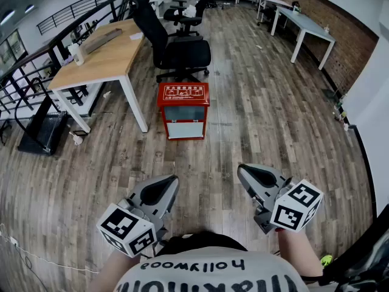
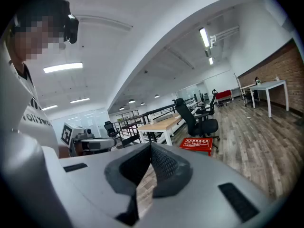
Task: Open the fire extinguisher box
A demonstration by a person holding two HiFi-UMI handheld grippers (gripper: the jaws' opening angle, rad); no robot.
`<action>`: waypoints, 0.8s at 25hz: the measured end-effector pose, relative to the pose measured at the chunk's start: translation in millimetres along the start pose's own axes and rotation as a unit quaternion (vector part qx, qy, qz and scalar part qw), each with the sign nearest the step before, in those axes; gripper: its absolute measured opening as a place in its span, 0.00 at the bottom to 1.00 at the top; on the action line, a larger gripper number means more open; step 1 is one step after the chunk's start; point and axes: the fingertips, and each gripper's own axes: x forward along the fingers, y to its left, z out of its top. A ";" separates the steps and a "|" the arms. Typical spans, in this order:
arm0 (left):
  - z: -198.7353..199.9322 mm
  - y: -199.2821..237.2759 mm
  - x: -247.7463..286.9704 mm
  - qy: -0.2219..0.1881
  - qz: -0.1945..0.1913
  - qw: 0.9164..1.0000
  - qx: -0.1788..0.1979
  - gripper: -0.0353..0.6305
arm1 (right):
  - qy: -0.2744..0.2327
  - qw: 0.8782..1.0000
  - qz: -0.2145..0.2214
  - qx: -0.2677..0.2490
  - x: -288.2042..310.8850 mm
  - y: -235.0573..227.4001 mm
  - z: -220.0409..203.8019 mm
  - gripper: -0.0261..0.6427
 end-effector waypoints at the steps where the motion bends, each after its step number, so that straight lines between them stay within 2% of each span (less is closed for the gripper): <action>1: -0.3 0.6 -1.0 -0.001 0.002 1.000 -0.002 0.06 | 0.002 1.000 0.001 -0.002 0.7 0.9 0.1 0.05; 8: -0.3 5.2 -8.0 -0.006 0.010 1.000 -0.010 0.06 | 0.010 1.000 0.007 -0.010 5.4 7.5 0.5 0.05; 20: 0.9 21.1 -24.2 -0.012 0.006 1.000 -0.020 0.06 | -0.012 1.000 0.021 0.016 20.6 21.6 5.5 0.05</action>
